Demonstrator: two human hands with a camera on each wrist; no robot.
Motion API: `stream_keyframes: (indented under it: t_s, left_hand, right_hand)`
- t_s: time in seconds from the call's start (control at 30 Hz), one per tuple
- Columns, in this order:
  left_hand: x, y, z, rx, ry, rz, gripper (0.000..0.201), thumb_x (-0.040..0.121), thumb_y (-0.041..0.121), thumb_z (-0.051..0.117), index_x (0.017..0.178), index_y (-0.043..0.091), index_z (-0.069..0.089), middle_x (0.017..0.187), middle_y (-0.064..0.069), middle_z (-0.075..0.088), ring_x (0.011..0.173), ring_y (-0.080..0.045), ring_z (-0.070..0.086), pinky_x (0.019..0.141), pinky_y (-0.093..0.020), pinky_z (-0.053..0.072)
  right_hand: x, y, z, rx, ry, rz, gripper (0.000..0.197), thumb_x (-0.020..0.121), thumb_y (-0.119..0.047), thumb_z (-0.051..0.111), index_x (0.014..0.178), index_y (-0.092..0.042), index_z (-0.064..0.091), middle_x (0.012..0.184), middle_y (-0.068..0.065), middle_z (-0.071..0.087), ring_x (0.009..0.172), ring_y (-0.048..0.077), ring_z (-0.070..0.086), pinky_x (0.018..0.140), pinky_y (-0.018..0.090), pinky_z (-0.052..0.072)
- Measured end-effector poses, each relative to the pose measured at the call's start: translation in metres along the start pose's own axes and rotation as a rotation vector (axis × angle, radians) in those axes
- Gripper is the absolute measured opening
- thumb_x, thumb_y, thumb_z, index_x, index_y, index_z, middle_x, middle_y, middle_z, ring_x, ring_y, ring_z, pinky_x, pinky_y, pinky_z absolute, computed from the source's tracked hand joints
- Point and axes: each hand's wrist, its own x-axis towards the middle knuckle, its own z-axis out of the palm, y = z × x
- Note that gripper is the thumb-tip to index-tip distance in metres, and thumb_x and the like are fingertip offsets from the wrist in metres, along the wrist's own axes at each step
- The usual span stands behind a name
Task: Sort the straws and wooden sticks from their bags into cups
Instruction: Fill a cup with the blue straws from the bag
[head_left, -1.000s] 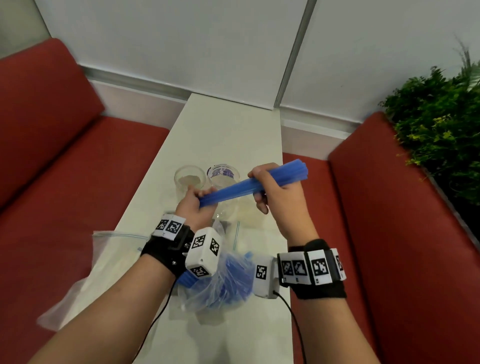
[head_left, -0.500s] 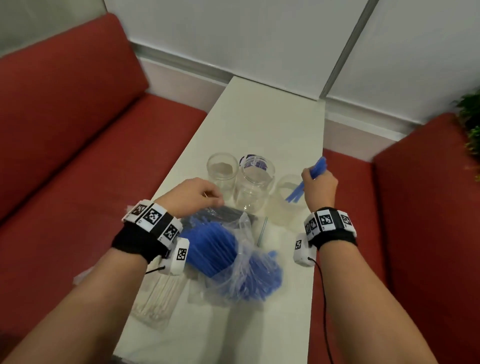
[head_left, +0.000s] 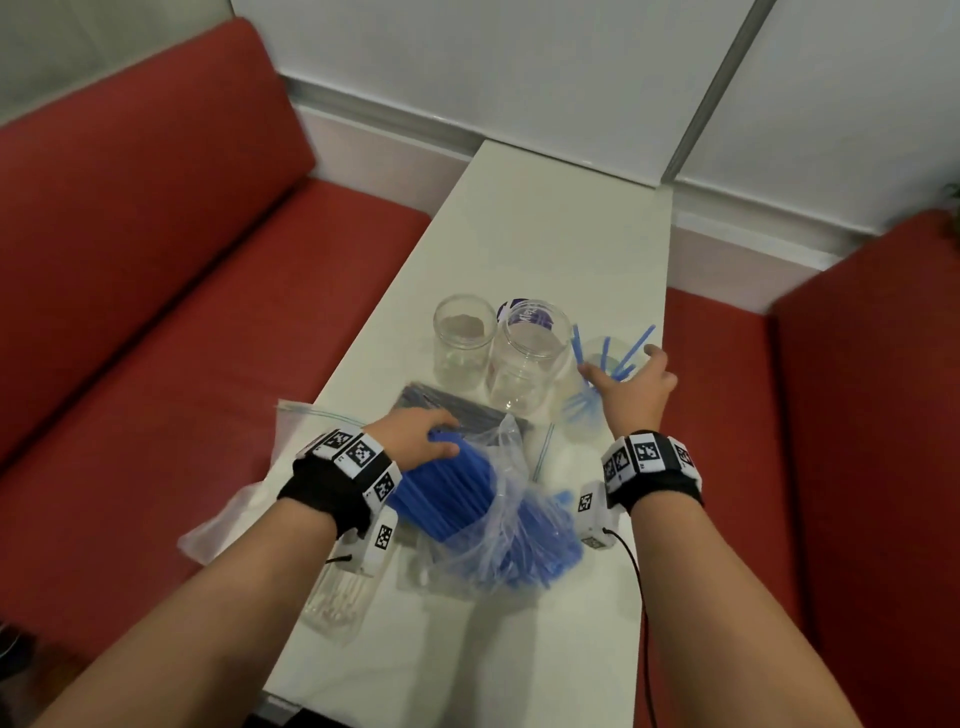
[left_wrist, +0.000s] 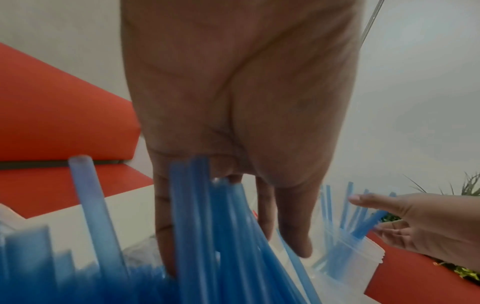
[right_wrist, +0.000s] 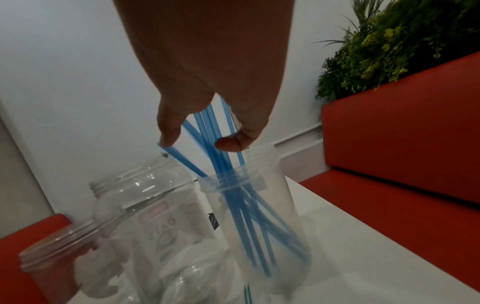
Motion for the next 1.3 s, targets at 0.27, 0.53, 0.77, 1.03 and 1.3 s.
stream_keyframes:
  t_s: [0.27, 0.53, 0.77, 1.03, 1.3]
  left_hand:
    - [-0.001, -0.002, 0.001, -0.284, 0.082, 0.0, 0.012, 0.083, 0.004, 0.073, 0.095, 0.005, 0.073, 0.074, -0.005, 0.069, 0.058, -0.02, 0.062, 0.062, -0.03, 0.057]
    - [-0.007, -0.006, -0.014, -0.338, 0.1, 0.04, 0.006, 0.083, 0.001, 0.072, 0.088, 0.004, 0.075, 0.074, -0.01, 0.073, 0.059, -0.015, 0.068, 0.064, -0.019, 0.057]
    - [-0.012, -0.006, -0.015, -0.42, 0.117, 0.085, 0.012, 0.085, 0.002, 0.07, 0.092, 0.011, 0.073, 0.082, -0.009, 0.073, 0.06, -0.015, 0.068, 0.068, -0.024, 0.059]
    - [-0.033, -0.007, -0.041, -0.524, 0.472, 0.112, 0.034, 0.098, 0.046, 0.049, 0.124, 0.026, 0.059, 0.116, 0.006, 0.062, 0.083, -0.016, 0.07, 0.077, -0.036, 0.056]
    - [-0.039, -0.004, -0.045, -0.611, 0.497, 0.131, 0.034, 0.101, 0.042, 0.044, 0.104, 0.02, 0.07, 0.101, 0.003, 0.071, 0.077, -0.018, 0.071, 0.078, -0.039, 0.057]
  right_hand:
    - [-0.075, 0.007, 0.01, 0.24, 0.192, -0.267, 0.069, 0.092, -0.037, 0.074, 0.15, -0.025, 0.038, 0.143, -0.003, 0.035, 0.115, -0.001, 0.046, 0.105, 0.031, 0.047]
    - [-0.149, 0.03, 0.06, 0.032, -0.369, -0.401, 0.066, 0.083, -0.057, 0.075, 0.138, -0.035, 0.046, 0.123, -0.011, 0.052, 0.11, 0.003, 0.05, 0.095, 0.016, 0.041]
    - [-0.16, 0.027, 0.097, -0.747, -0.488, -0.443, 0.037, 0.1, -0.041, 0.058, 0.129, -0.016, 0.054, 0.134, 0.007, 0.058, 0.126, 0.03, 0.044, 0.098, 0.043, 0.032]
    - [-0.159, 0.009, 0.081, -0.533, -0.555, -0.289, 0.013, 0.107, -0.041, 0.044, 0.104, -0.028, 0.046, 0.105, 0.002, 0.056, 0.113, 0.034, 0.047, 0.086, 0.039, 0.022]
    - [-0.174, -0.02, 0.063, -0.068, -0.525, -0.316, 0.018, 0.108, -0.025, 0.05, 0.125, -0.018, 0.052, 0.114, 0.0, 0.066, 0.104, 0.02, 0.062, 0.09, 0.031, 0.046]
